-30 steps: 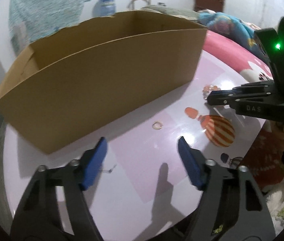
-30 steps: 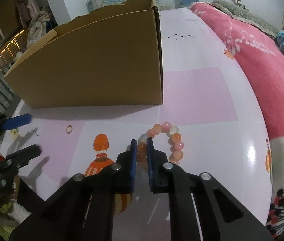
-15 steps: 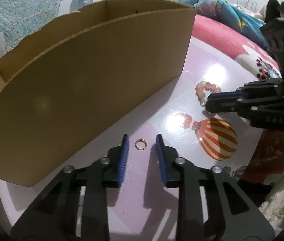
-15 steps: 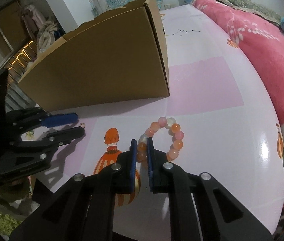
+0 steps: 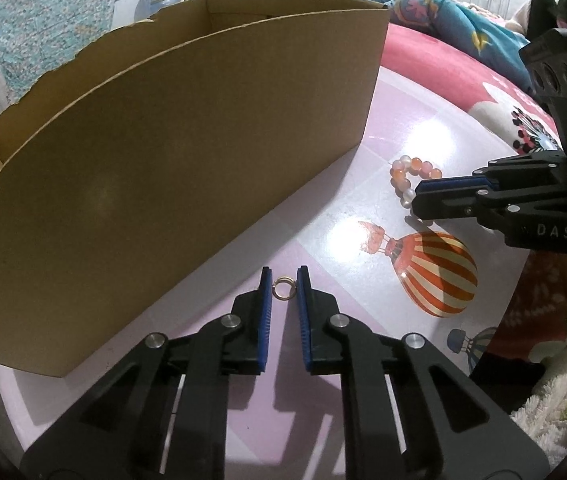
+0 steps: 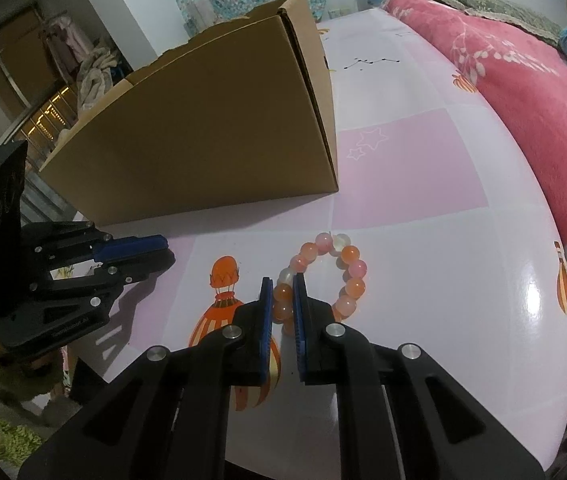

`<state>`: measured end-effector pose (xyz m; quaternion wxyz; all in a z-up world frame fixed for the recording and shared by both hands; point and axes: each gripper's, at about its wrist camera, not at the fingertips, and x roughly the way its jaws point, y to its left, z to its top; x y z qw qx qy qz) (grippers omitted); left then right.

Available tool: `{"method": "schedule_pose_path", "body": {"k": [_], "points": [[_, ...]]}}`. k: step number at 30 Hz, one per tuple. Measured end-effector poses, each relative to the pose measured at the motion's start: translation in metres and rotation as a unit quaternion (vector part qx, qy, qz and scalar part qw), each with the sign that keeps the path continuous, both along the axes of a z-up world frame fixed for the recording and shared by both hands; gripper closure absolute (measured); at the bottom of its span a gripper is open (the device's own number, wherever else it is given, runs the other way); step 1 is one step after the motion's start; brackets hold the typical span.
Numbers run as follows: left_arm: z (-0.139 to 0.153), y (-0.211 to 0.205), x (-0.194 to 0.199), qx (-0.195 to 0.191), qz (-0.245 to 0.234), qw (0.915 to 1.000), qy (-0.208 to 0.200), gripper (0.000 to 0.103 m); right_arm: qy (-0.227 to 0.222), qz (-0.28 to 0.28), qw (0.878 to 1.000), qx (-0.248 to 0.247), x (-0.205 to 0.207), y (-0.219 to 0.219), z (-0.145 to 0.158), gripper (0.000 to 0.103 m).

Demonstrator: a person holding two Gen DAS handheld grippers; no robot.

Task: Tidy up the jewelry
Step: 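Carry the bracelet and ring over the box with both tools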

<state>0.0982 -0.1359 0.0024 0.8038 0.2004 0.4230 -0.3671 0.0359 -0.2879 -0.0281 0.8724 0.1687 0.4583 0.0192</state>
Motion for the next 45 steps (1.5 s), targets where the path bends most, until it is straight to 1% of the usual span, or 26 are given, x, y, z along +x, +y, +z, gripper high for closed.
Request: {"method": "schedule_pose_path", "body": {"k": [11,14,18,23,30,34,37,38,41,43,44,45], "points": [[0.000,0.003,-0.003,-0.006,0.000,1.0000,0.003,0.092,-0.002,-0.007,1.000,-0.001,-0.001,-0.001,-0.001,0.093],[0.005,0.006,-0.006,-0.009,0.000,1.0000,-0.001,0.092,-0.008,-0.012,1.000,0.000,-0.004,-0.003,0.004,0.093],[0.020,0.012,-0.014,-0.016,0.000,0.9998,-0.014,0.092,-0.026,-0.020,0.999,0.010,-0.010,-0.006,0.017,0.093],[0.048,0.021,-0.024,-0.041,-0.003,0.9987,-0.031,0.092,-0.053,-0.029,0.998,0.023,-0.020,-0.013,0.039,0.093],[0.100,0.037,-0.030,-0.094,-0.003,0.9934,-0.065,0.092,-0.099,-0.033,0.994,0.039,-0.027,-0.017,0.080,0.093],[0.133,0.047,-0.021,-0.121,-0.002,0.9891,-0.084,0.092,-0.134,-0.018,0.990,0.039,-0.022,-0.014,0.112,0.093],[0.155,0.050,-0.004,-0.132,0.000,0.9868,-0.094,0.092,-0.164,0.008,0.986,0.039,-0.008,-0.013,0.140,0.093],[0.162,0.050,0.008,-0.135,-0.001,0.9869,-0.088,0.092,-0.170,0.014,0.985,0.040,-0.005,-0.012,0.146,0.093],[0.165,0.047,0.038,-0.134,0.001,0.9894,-0.056,0.092,-0.188,0.040,0.980,0.048,0.016,-0.012,0.168,0.093],[0.160,0.041,0.068,-0.130,0.005,0.9914,-0.012,0.092,-0.195,0.057,0.977,0.058,0.033,-0.012,0.177,0.093],[0.157,0.039,0.077,-0.129,0.005,0.9916,0.003,0.092,-0.194,0.063,0.977,0.059,0.042,-0.011,0.180,0.093],[0.149,0.034,0.094,-0.127,0.004,0.9913,0.036,0.092,-0.190,0.069,0.978,0.058,0.054,-0.011,0.181,0.093]]}}
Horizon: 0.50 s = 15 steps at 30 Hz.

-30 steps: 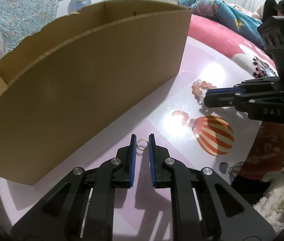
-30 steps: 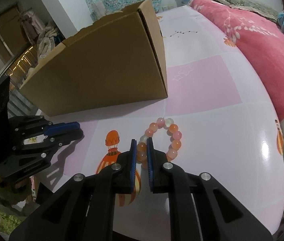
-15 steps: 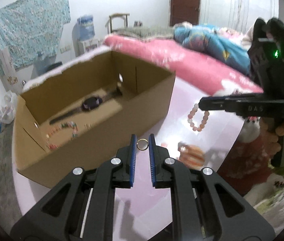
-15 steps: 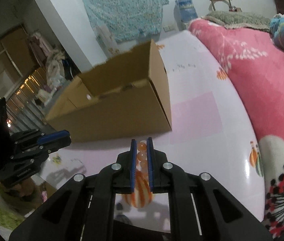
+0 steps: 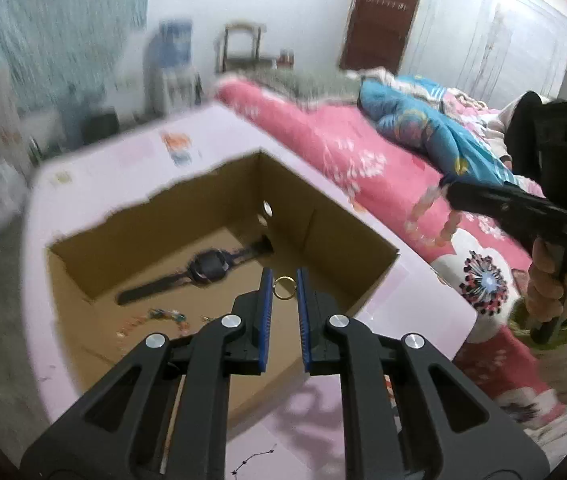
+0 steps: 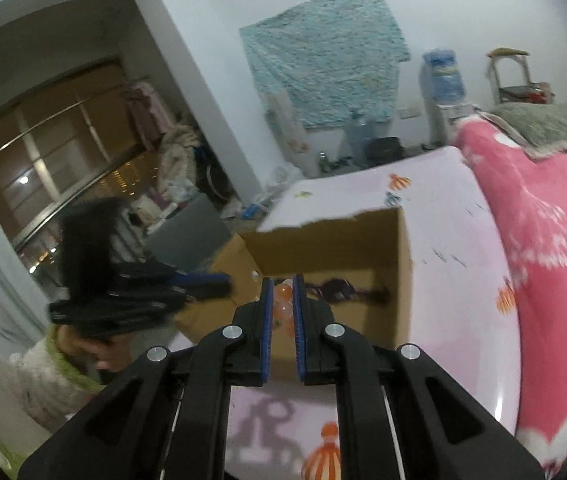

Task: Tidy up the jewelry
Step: 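Carry the bracelet and ring over the box with both tools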

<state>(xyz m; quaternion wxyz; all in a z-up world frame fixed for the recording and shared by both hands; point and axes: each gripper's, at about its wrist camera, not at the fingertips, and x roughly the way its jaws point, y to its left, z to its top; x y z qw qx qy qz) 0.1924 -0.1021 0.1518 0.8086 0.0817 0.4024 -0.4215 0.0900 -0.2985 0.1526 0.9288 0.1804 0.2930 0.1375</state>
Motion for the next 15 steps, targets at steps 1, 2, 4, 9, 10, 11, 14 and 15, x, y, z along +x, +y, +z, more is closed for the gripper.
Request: {"method": "schedule_pose_path", "body": {"k": [1,2,4,9,10,11,14,15], "points": [[-0.007,-0.004,0.012,0.002,0.001,0.9998,0.020,0.092,0.004,0.005,1.000,-0.002,0.009,0.001,0.000,0.093],[-0.014,-0.009,0.024,0.008,0.000,0.9992,0.040,0.092,0.011,0.013,1.000,-0.001,0.022,0.001,-0.003,0.093],[-0.033,-0.023,0.051,0.027,0.002,0.9956,0.090,0.092,0.026,0.026,0.999,0.003,0.038,0.002,-0.010,0.093],[-0.082,-0.048,0.097,0.057,0.004,0.9778,0.201,0.092,0.091,0.051,0.994,-0.016,0.081,0.004,-0.040,0.093],[-0.090,-0.052,0.103,0.063,0.008,0.9746,0.214,0.092,0.104,0.054,0.993,-0.020,0.088,0.005,-0.045,0.093],[-0.099,-0.056,0.109,0.068,0.010,0.9708,0.230,0.092,0.114,0.057,0.992,-0.023,0.092,0.005,-0.050,0.093],[-0.119,-0.065,0.121,0.079,0.010,0.9617,0.262,0.092,0.142,0.060,0.987,-0.036,0.105,0.003,-0.061,0.093],[-0.126,-0.068,0.124,0.084,0.012,0.9582,0.273,0.092,0.150,0.060,0.986,-0.040,0.108,0.002,-0.064,0.093]]}}
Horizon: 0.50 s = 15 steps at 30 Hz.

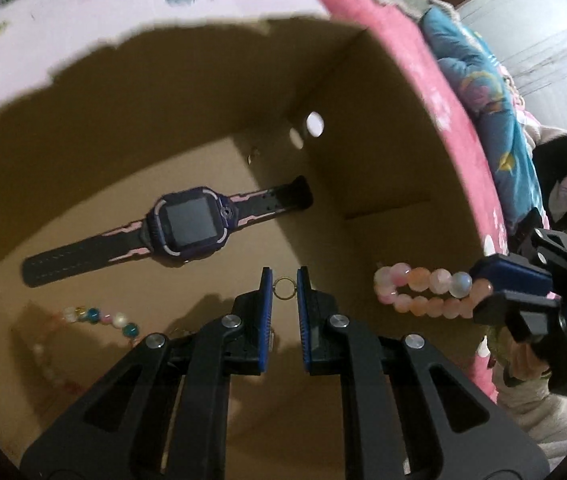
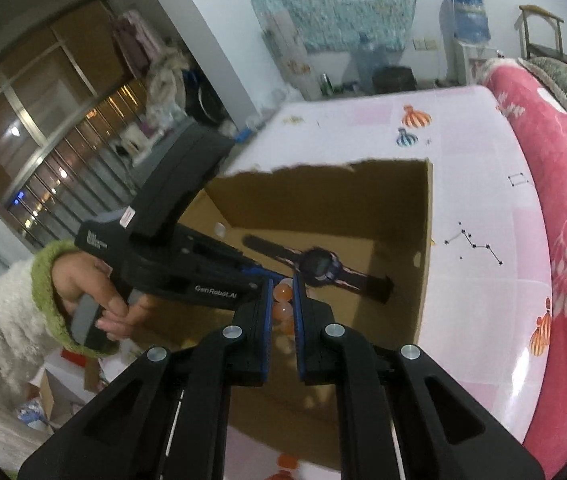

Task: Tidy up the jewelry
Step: 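Carry the bracelet and ring over the box with both tools, then open both tools to drop the bracelet and ring into the box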

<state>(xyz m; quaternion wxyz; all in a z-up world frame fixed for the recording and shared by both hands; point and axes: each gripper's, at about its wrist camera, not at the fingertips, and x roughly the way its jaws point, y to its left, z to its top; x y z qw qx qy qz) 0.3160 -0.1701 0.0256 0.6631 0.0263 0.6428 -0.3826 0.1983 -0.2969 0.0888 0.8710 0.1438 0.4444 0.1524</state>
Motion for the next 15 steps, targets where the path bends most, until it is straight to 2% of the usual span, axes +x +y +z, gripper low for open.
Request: {"method": "schedule_pose_path", "body": {"k": [4,5,7,9,12,15], "points": [[-0.015,-0.006,0.007,0.020,0.008,0.9997,0.013,0.090,0.017,0.003,1.000,-0.009,0.008,-0.002,-0.007,0.093],[-0.018,-0.006,0.009,0.021,0.012,0.9996,0.017,0.087,0.020,0.004,1.000,-0.010,0.008,-0.002,-0.008,0.093],[-0.021,-0.006,0.011,0.017,0.018,0.9994,0.025,0.075,0.027,0.008,1.000,-0.012,0.009,-0.002,-0.009,0.093],[-0.022,-0.006,0.011,0.016,0.019,0.9994,0.024,0.070,0.035,0.010,0.999,-0.017,0.010,-0.002,-0.011,0.093],[-0.016,0.000,0.014,0.011,0.031,0.9992,0.022,0.069,0.047,0.013,0.998,-0.027,0.013,0.000,-0.015,0.093],[0.003,0.009,0.015,0.006,0.044,0.9990,-0.002,0.068,0.052,0.017,0.998,-0.042,0.015,0.003,-0.015,0.093]]}}
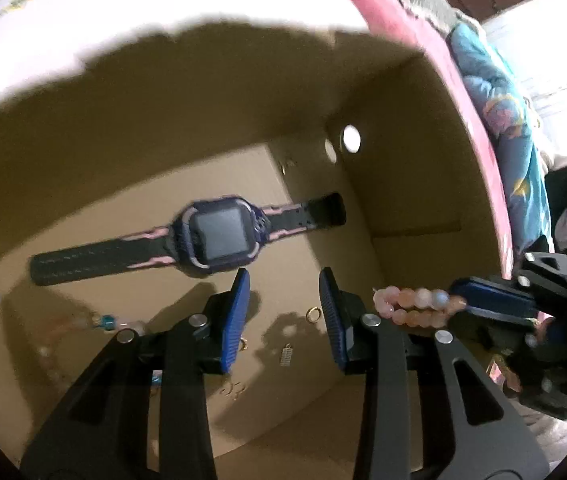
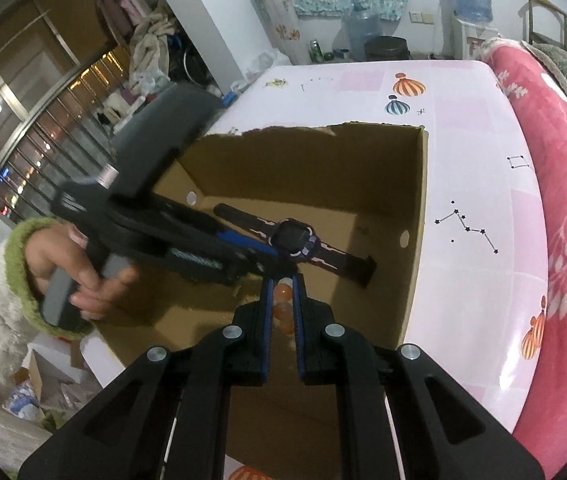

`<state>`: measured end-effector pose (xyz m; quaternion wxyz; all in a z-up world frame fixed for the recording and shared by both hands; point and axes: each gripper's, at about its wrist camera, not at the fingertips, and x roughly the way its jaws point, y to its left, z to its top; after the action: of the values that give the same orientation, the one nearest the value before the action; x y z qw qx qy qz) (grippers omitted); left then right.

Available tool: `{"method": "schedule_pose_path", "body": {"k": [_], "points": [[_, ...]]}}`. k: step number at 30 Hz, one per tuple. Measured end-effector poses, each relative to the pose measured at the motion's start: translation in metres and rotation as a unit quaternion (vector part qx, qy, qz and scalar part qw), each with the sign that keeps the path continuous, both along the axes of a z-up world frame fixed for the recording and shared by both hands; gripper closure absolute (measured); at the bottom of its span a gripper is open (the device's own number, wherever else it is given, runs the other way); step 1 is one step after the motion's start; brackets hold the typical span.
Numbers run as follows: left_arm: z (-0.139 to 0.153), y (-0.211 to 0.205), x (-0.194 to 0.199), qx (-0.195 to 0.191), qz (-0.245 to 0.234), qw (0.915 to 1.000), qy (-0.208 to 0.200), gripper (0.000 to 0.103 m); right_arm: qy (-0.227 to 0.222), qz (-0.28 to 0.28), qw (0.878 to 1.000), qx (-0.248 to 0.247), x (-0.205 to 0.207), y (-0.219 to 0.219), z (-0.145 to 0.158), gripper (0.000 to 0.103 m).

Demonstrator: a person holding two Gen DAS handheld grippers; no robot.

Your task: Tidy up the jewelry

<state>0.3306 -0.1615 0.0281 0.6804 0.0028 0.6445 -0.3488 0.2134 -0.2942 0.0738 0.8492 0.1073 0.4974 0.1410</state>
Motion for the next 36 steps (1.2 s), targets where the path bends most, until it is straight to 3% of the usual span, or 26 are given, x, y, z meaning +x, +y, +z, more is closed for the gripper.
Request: {"method": "schedule_pose_path", "body": {"k": [5,7,10,15,19,27,29,31,36], "points": [[0.043,0.029,-0.009,-0.025,0.018,0.9980,-0.055,0.061,0.005,0.009,0.999,-0.034,0.006,0.003,0.000,0.093],[0.061,0.042,-0.015,-0.037,0.024,0.9959,-0.079,0.051,0.006,0.015,0.999,-0.051,0.010,0.006,0.001,0.093],[0.085,0.063,-0.027,-0.052,0.038,0.9913,-0.115,0.050,0.007,0.024,0.996,-0.085,0.018,0.011,0.000,0.093],[0.106,0.106,-0.057,-0.080,0.076,0.9809,-0.160,0.047,0.032,0.038,0.988,-0.145,0.029,0.018,-0.009,0.093],[0.101,0.135,-0.084,-0.078,0.113,0.9734,-0.183,0.046,0.032,0.043,0.983,-0.174,0.022,0.020,-0.007,0.092],[0.092,0.177,-0.122,-0.094,0.168,0.9579,-0.213,0.043,-0.013,-0.037,0.991,-0.128,-0.013,-0.011,0.028,0.091],[0.088,0.187,-0.125,-0.101,0.183,0.9551,-0.210,0.039,-0.027,-0.080,0.991,-0.101,-0.026,-0.026,0.035,0.074],[0.082,0.194,-0.128,-0.110,0.193,0.9541,-0.201,0.035,-0.030,-0.101,0.991,-0.083,-0.033,-0.035,0.034,0.065],[0.052,0.199,-0.117,-0.116,0.212,0.9588,-0.149,0.033,0.011,-0.142,0.990,-0.009,-0.036,-0.053,0.005,0.064]]}}
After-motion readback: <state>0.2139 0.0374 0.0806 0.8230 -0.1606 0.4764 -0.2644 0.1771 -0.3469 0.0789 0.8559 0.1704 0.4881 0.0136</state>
